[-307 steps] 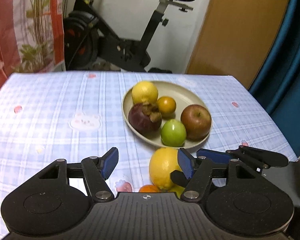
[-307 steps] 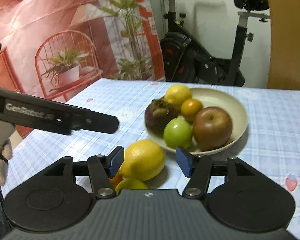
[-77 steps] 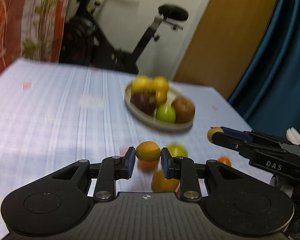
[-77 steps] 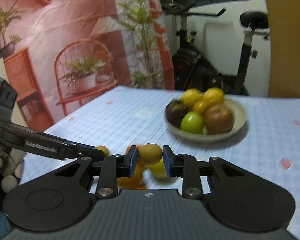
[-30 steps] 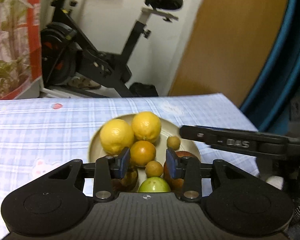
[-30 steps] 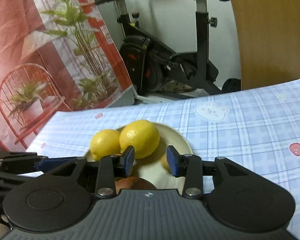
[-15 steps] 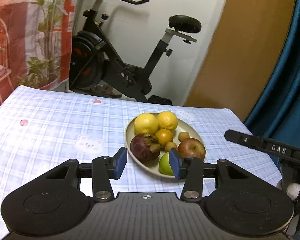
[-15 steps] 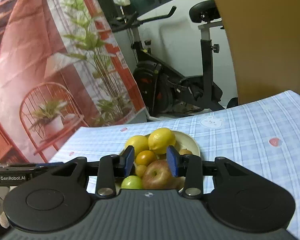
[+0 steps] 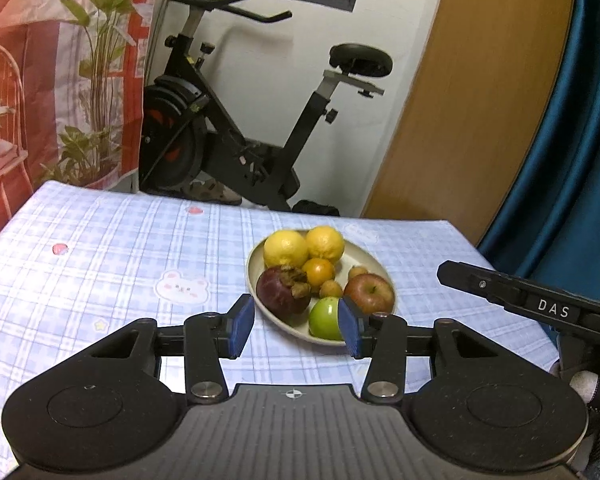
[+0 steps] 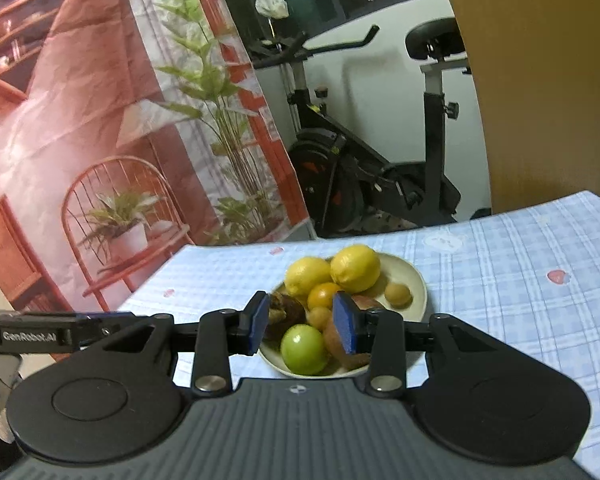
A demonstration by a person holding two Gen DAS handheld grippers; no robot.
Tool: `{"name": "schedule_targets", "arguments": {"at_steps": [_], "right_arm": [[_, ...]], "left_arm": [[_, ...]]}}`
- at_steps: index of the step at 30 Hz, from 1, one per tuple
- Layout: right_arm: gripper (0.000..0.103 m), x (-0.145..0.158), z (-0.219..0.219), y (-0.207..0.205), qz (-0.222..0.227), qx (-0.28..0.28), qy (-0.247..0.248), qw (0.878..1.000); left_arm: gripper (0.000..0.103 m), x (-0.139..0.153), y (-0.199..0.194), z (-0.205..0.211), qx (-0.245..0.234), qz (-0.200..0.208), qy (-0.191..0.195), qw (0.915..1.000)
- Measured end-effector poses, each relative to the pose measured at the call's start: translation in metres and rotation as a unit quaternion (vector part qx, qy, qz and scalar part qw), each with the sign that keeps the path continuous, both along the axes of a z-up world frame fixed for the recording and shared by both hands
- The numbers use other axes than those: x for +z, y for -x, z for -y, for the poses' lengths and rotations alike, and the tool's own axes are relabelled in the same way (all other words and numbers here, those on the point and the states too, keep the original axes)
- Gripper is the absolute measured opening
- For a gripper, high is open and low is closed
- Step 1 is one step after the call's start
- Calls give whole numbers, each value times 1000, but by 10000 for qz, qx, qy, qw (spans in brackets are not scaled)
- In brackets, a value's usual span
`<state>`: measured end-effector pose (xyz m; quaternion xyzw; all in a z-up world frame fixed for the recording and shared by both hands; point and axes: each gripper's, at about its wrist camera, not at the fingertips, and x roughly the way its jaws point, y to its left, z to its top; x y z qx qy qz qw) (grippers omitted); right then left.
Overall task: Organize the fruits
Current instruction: 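Move the open left gripper back to the oranges in the pile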
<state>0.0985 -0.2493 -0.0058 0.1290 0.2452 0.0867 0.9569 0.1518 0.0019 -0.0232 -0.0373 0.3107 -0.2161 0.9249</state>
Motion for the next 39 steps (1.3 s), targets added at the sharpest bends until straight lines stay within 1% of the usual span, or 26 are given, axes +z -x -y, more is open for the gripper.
{"name": "schedule_targets", "arguments": {"at_steps": [3,6,11,15,18,20,23,24,25,27,28,29,32,37,39], "right_arm": [[40,9,-2,5,82,49,16,10000],[40,15,-3,10,126,109,-82,9998],[40,19,-4,20,101,148,-258,9995],[40,12,-1,30,-6,79,-535,9985],[40,1,2,37,-140,28,-767,9970],[40,-6,1,38,-223,9,-779,9967],[40,-19,-3,37,-411,47,-649,9970],[40,-24,-6,36,-492,101,-509,9974],[40,-29,-11,36,-549,150,-288,9980],[40,-38,-24,38,-608,185,465,9969],[40,-43,-28,38,-650,218,676,9954],[40,-47,-30,39,-709,271,747,9943],[40,-56,-32,40,-797,370,680,9938],[40,-58,-36,39,-787,550,654,9932],[40,-59,-39,40,-777,668,566,9931]], "left_arm": [[49,7,4,-3,28,65,38,10000],[49,13,8,-8,14,88,46,9999],[49,19,12,-22,2,64,-97,9999],[49,21,15,-42,119,3,-230,9997],[49,17,16,-52,219,-55,-295,9993],[48,11,15,-54,246,-159,-275,9992],[48,0,13,-50,204,-325,-198,9991],[48,-4,12,-47,174,-379,-185,9990],[48,-9,11,-43,129,-444,-169,9988],[48,-18,10,-37,46,-562,-157,9983],[48,-23,9,-34,-2,-625,-148,9979],[48,-28,9,-31,-49,-696,-138,9975],[47,-41,9,-26,-121,-866,-146,9961],[46,-50,14,-22,-232,-986,-147,9947],[46,-54,17,-20,-299,-1054,-120,9939]]}}
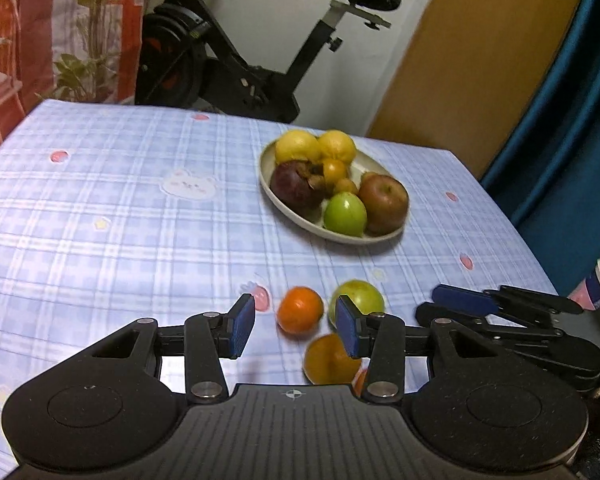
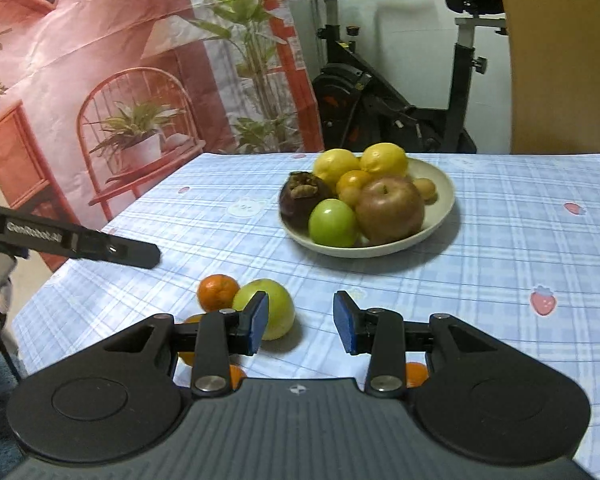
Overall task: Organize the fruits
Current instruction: 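Move the open left gripper back to the oranges in the pile, then close the left gripper around an orange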
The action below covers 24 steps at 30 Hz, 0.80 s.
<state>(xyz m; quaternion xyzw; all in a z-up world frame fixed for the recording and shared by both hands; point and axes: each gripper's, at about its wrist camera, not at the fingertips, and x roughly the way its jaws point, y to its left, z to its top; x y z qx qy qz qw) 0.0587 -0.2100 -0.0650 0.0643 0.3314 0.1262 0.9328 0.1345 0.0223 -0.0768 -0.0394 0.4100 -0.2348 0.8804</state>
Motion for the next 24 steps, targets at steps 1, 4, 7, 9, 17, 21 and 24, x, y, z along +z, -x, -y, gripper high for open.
{"name": "schedule_targets", "arguments": {"at_steps": [1,4,7,9,17,21,24], "right_arm": [[40,-1,-2,0,-18,57,-32,10000],[40,-4,-10,-1,-95,200,8,9998],[40,-8,-17,0,-138,321,45,9994],[40,-10,-20,0,-164,399,33,9991],[40,-17,-37,0,-217,753,61,9969],[42,-23,-52,-3,-296,1017,144,9943],[42,-28,-59,-8,-340,1108,198,9931]], "left_arm": [[46,-2,1,1,-18,-75,46,10000],[46,-11,0,3,-20,-316,193,9993],[46,-17,2,8,-66,-436,236,9987],[46,-20,4,11,-107,-462,240,9986],[46,-25,0,9,14,-596,414,9974],[47,-29,-3,12,-48,-760,523,9957],[47,-36,-5,14,-105,-890,556,9944]]}}
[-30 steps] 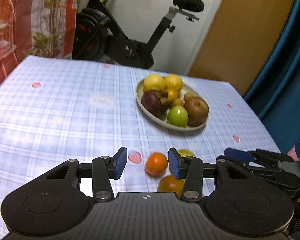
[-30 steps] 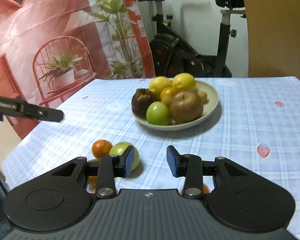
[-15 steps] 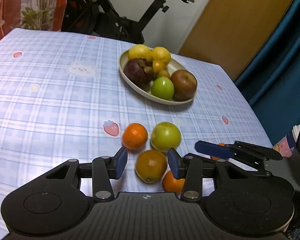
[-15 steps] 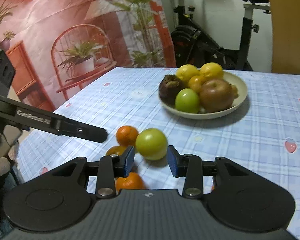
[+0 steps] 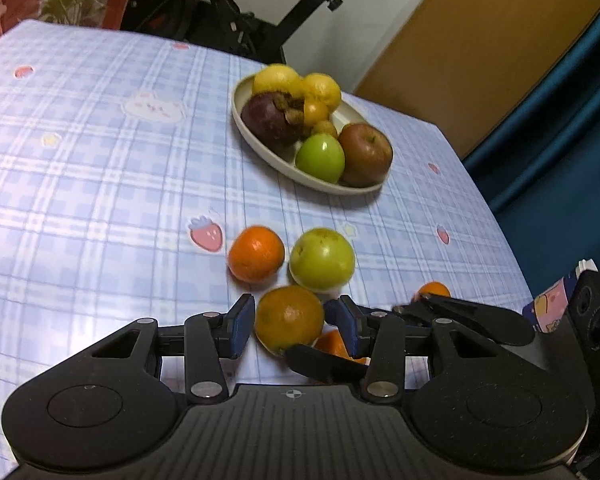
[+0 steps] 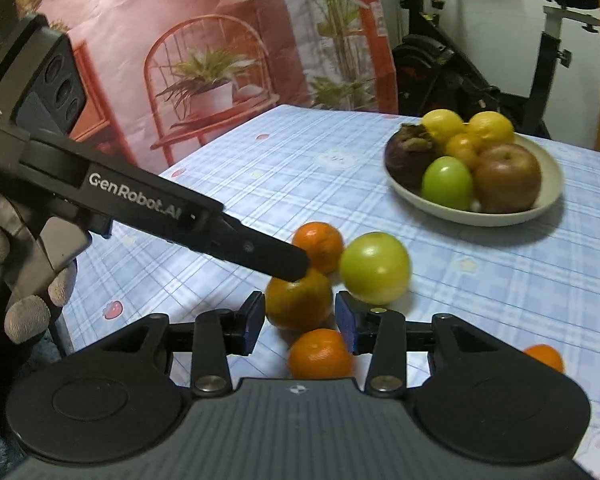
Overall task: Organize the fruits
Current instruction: 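Close the left gripper around an orange, then lift the orange with the left gripper and carry it over the plate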
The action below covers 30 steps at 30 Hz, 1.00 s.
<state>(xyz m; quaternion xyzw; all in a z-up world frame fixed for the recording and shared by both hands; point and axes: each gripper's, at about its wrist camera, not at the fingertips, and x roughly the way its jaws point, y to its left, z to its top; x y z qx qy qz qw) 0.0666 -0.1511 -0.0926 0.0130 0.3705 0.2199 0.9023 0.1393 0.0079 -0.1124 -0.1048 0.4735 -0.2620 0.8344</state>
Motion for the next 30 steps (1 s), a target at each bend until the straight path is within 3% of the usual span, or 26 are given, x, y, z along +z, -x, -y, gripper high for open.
{"name": "schedule_targets", "arguments": {"at_steps": [11,19,30], "right_arm": [[47,-11,-8,-8,-91,76,135,9998],[46,-11,-10,-6,-26,80,168,9998],[46,12,0,1,296,-85,7,9995]], "left_arm": [[46,-16,-6,-2,78,-254,82,9996],[45,-10,-2,0,-1,-83,24,10000],[45,21,5,12,-219,441,-95,9987]]}}
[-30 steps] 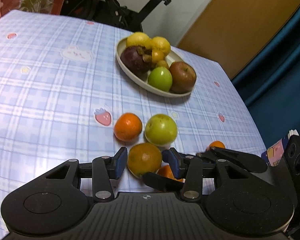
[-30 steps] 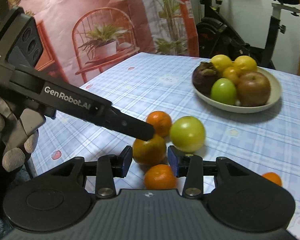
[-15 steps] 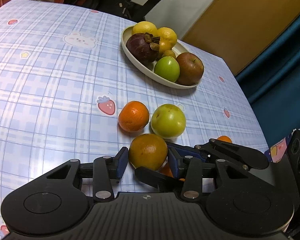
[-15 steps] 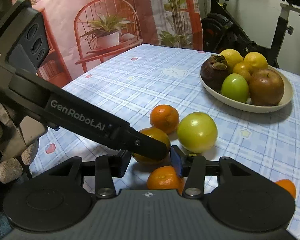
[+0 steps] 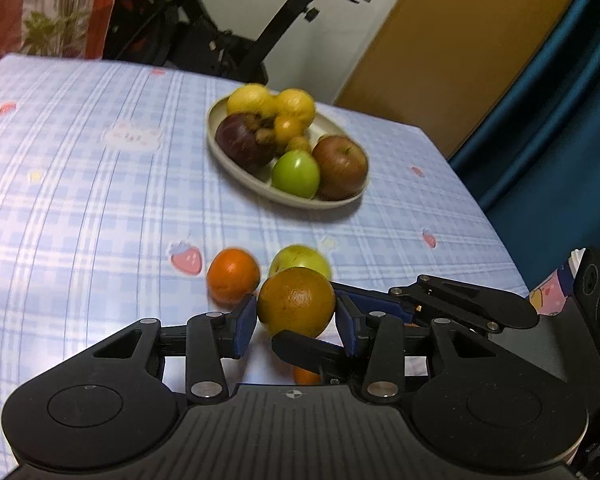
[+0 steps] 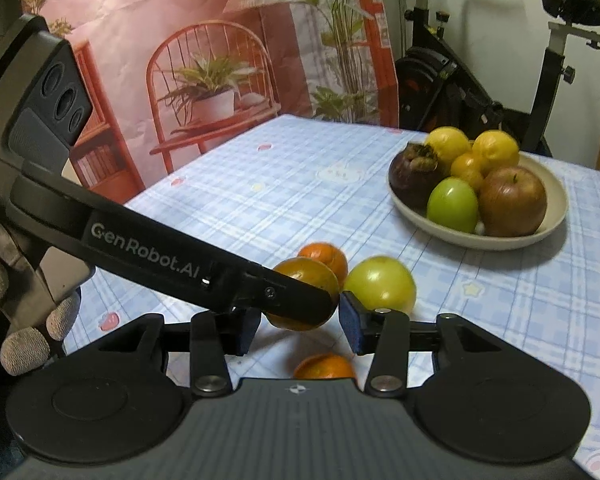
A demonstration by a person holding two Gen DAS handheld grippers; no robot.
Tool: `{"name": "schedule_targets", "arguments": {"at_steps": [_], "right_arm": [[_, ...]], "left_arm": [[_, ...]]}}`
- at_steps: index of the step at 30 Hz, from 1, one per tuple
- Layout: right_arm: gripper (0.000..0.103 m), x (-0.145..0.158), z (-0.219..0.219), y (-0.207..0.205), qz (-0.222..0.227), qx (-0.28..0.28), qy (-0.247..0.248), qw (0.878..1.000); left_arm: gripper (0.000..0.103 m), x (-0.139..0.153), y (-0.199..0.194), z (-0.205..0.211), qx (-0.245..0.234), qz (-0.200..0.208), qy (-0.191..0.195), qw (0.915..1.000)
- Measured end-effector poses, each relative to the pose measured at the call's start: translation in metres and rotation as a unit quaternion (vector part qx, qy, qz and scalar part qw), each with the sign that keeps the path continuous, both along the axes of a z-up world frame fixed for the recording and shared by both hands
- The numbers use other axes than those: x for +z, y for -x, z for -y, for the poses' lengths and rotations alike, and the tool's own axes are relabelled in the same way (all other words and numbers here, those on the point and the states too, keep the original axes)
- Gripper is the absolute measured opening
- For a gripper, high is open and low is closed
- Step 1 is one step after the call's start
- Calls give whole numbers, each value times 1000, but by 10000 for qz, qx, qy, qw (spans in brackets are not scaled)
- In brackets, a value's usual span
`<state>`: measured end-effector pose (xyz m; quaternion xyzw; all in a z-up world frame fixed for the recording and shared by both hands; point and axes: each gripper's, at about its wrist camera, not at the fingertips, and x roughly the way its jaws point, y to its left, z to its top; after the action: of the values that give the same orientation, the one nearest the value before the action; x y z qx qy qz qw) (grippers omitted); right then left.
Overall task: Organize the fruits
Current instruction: 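Lift the orange with the left gripper and carry it over the plate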
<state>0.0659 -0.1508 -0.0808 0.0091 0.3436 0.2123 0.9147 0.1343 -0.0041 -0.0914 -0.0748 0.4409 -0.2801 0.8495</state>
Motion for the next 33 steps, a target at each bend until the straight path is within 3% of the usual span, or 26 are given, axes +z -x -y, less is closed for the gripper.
{"name": "schedule_targets", "arguments": {"at_steps": [10,19,28,33], "right_arm": [[46,31,12,-3,386,-157,-46,9991],[46,55,35,-25,685,-311,-103,9971],[46,64,65,-69,859,-584,-160,9945],[46,61,87,-99,794,-726,-123,9941]], "left_arm": [[46,34,-6,19,-101,399,38,9991],[45,59,-37,40,-169,626,116,9978],[46,60,-93,73,-284,659,76,9974],[45,48,-130,89,-384,424,187,9982]]}}
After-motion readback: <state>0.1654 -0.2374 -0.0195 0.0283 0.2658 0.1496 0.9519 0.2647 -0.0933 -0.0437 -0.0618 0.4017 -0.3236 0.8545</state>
